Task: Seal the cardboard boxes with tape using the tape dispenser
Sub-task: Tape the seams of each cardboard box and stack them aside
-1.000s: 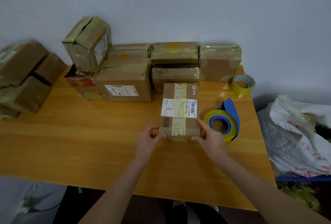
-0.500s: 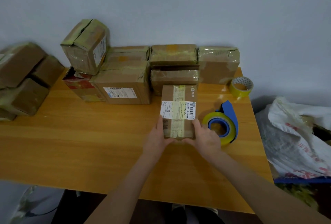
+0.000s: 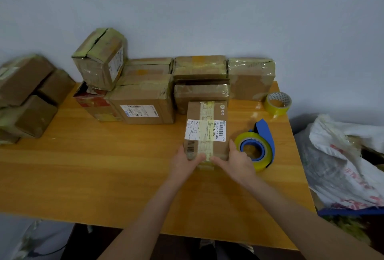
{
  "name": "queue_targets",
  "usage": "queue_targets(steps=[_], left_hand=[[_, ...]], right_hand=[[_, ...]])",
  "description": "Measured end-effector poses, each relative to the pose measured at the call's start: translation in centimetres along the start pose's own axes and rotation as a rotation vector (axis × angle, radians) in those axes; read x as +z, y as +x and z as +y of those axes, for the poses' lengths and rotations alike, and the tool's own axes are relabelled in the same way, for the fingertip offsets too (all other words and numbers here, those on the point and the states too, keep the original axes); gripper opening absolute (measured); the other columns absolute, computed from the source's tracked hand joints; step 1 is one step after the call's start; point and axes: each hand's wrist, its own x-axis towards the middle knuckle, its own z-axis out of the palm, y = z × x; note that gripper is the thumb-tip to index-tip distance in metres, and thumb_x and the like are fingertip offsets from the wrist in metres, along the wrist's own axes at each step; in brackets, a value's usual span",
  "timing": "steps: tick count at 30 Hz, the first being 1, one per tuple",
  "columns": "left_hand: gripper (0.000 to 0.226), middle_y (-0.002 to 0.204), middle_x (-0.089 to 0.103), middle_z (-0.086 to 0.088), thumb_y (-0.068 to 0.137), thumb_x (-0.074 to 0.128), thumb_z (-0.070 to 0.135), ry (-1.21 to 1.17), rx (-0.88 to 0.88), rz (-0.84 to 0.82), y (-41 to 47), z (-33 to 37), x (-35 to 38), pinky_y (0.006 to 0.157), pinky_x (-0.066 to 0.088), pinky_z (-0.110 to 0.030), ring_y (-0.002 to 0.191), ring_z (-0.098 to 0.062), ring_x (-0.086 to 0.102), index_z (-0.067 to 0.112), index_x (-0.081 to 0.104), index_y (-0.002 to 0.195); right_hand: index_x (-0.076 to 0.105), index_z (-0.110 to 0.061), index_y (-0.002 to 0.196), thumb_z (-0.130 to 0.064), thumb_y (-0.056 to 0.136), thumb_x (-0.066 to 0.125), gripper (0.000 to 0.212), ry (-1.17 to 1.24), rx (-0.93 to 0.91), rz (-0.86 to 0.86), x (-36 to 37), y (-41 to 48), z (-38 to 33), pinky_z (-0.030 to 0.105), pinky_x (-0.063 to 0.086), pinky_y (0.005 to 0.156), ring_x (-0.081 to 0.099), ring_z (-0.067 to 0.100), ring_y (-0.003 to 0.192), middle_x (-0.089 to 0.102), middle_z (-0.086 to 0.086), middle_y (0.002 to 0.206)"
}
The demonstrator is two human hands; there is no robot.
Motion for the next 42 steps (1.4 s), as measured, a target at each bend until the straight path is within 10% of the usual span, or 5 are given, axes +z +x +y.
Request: queue_targets(steps=[17,21,33,37,42], left_hand=[[0.032,0.104,0.060,0.004,0.102,0.039,0.029,0.336,0.000,0.020,1.1,-1.2,-3.4,0.075,0.053,-0.028,0.088,-0.011,0.059,0.015,0.051,0.129],[0.085,0.156,0.021,-0.010,0.087,0.045,0.067,0.679,0.055,0.069,1.7,-0.3,-5.0,0.115,0.023,-0.051,0.142,-0.030,0.024,0.018,0.017,0.152],[0.094,0.158,-0.021,0.001,0.092,0.059,0.037,1.119,0.364,-0.229,0.7,-0.2,-5.7,0.118,-0.005,-0.043,0.148,-0.022,-0.012,0.036,-0.017,0.147],[0.070,0.162,-0.002,-0.001,0.098,0.046,0.017,0.977,0.344,0.013,-0.5,-0.7,-6.4,0.121,0.002,-0.048,0.149,-0.026,0.000,0.038,0.007,0.151],[0.061,0.148,0.037,-0.010,0.095,0.055,0.020,0.177,0.012,0.240,-2.4,-0.6,-3.1,0.087,0.050,-0.021,0.116,-0.010,0.050,0.015,0.023,0.147]], right_hand=[[0.034,-0.017,0.145,-0.032,0.101,0.045,0.048,0.034,-0.131,-0.118,0.8,-0.6,-0.6,0.031,0.054,0.072,0.065,0.020,0.091,0.068,0.004,0.107],[0.046,-0.025,0.140,-0.020,0.100,0.048,0.041,0.033,-0.313,-0.385,2.2,-2.4,-2.7,0.034,0.051,0.093,0.060,0.020,0.111,0.063,0.003,0.127],[0.037,-0.022,0.142,-0.038,0.089,0.065,0.062,-0.102,-0.242,0.090,-4.3,2.5,-1.0,0.033,0.047,0.096,0.046,0.021,0.123,0.044,0.000,0.134],[0.011,-0.023,0.155,-0.054,0.078,0.071,0.102,-0.153,-0.218,-0.090,-3.9,3.4,-2.3,0.043,0.037,0.109,0.028,0.026,0.141,0.026,0.003,0.155],[0.034,-0.020,0.144,-0.067,0.089,0.045,0.073,-0.250,-0.156,-0.172,-1.8,1.7,-1.0,0.032,0.053,0.066,0.064,0.021,0.093,0.066,0.002,0.107]])
